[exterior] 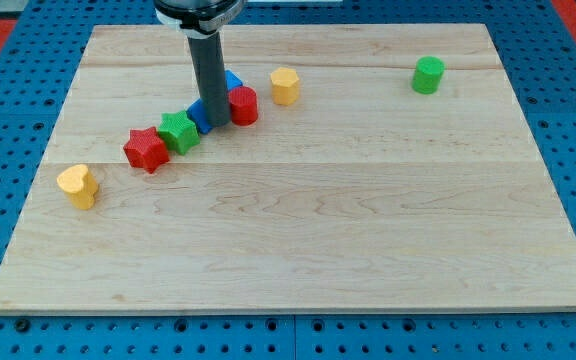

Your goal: Place the blue cube diagonally to the yellow hexagon

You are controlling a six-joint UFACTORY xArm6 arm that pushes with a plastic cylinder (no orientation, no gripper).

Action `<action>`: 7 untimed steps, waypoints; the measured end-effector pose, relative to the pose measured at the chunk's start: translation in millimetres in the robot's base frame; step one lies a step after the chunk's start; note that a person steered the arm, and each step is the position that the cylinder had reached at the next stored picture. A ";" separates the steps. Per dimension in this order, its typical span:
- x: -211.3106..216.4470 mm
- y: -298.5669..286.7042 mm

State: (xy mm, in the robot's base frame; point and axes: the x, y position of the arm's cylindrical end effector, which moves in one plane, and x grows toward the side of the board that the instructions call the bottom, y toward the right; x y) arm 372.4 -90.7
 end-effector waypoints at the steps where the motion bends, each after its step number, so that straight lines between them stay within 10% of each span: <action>1: -4.8 0.6; 7: -52.8 26.7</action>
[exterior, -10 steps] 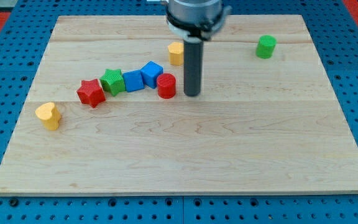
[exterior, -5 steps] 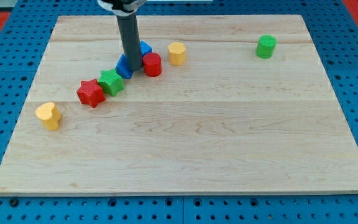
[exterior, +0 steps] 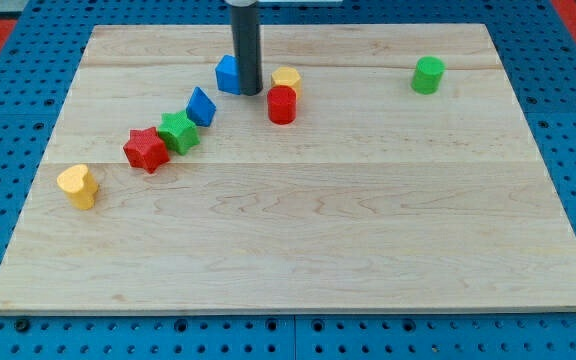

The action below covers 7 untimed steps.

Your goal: Place the blue cube diagonally to the yellow hexagon

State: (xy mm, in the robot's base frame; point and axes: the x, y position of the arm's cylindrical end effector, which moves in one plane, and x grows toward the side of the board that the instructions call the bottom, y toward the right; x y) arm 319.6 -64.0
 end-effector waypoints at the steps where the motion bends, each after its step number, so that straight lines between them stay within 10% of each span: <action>1: -18.3 -43.8; 3: -55.3 -158.4; 5: -67.5 -20.7; 7: -89.9 -23.6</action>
